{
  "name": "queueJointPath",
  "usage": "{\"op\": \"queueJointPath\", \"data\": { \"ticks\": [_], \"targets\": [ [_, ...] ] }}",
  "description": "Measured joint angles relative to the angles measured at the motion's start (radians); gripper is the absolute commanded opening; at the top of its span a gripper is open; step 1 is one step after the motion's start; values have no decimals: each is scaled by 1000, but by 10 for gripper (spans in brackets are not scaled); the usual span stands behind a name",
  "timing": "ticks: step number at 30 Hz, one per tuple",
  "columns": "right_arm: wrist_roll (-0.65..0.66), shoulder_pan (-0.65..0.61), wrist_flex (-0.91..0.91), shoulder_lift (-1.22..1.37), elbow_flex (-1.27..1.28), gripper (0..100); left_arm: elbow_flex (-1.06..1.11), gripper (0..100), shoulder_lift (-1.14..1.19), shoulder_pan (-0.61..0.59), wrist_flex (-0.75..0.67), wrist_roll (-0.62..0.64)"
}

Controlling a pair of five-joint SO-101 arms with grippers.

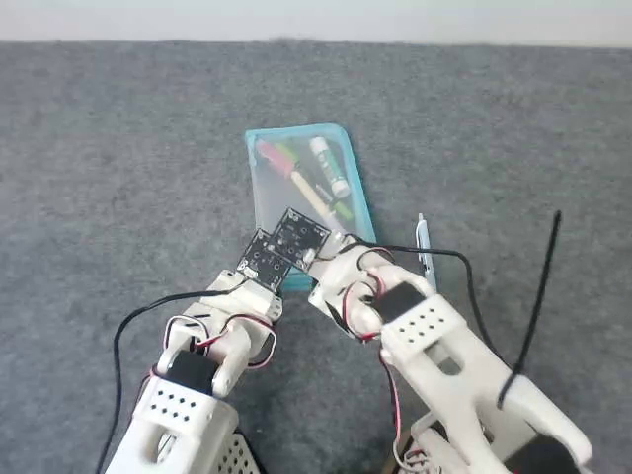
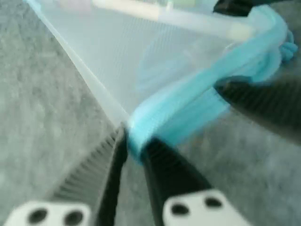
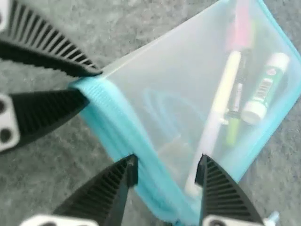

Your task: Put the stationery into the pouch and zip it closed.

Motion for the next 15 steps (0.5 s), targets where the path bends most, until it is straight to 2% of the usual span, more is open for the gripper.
{"op": "queueJointPath", "data": {
  "ticks": [8, 15],
  "targets": [
    [-34, 11, 6, 18, -8, 199, 0, 12, 0, 0, 0, 3],
    [-120, 41, 101, -166, -6, 201, -15, 12, -9, 3, 2, 3]
  ]
}}
